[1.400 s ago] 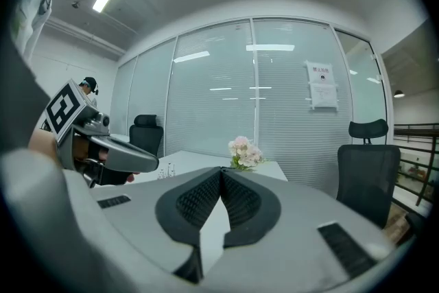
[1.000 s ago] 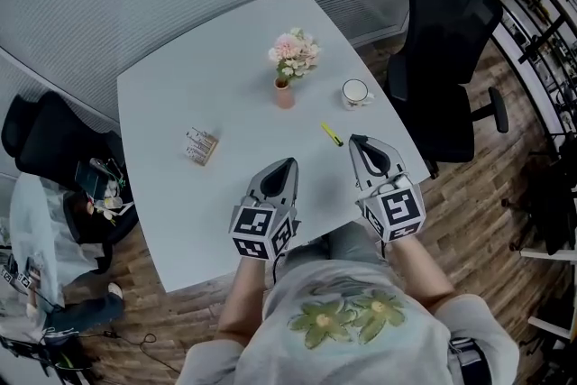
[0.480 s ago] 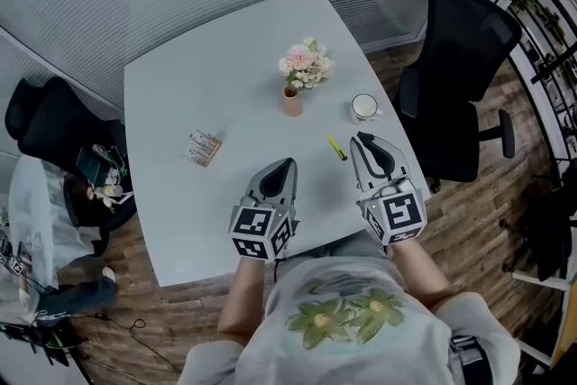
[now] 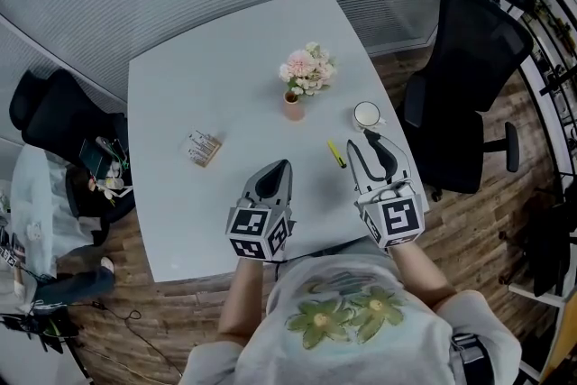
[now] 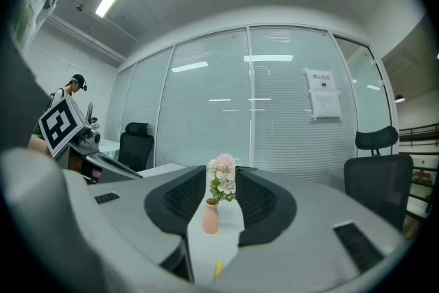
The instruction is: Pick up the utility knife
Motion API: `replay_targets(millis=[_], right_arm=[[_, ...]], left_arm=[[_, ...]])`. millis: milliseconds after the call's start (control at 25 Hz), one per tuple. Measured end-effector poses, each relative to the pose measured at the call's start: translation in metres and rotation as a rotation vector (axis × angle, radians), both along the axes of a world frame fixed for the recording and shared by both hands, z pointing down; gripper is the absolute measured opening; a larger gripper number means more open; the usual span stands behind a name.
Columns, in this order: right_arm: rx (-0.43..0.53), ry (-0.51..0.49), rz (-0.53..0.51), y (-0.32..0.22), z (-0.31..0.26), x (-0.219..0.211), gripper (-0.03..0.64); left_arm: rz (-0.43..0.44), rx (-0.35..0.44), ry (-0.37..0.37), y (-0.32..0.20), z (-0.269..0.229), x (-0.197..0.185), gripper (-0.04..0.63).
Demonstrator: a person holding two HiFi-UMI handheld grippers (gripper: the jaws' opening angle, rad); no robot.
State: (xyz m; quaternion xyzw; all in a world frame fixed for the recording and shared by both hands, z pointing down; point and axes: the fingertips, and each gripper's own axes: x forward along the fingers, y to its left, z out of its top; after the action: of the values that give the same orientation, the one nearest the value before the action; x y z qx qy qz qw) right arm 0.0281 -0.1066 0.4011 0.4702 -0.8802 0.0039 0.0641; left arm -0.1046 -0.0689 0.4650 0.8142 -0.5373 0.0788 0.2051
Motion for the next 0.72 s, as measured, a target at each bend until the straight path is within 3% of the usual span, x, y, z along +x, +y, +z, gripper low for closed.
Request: replay_targets(millis=[400, 720], right_arm=[[-0.027, 0.009, -0.040, -0.009, 0.011, -0.001, 0.141], [-0.096, 0.076, -0.048, -0.017, 0.048, -0.002, 0.140]], left_arm=[[-0.017, -0.009, -0.011, -0.006, 0.003, 0.008, 0.002], [-0.030, -0.026, -0.023, -0.009, 0.007, 0.008, 0.002]])
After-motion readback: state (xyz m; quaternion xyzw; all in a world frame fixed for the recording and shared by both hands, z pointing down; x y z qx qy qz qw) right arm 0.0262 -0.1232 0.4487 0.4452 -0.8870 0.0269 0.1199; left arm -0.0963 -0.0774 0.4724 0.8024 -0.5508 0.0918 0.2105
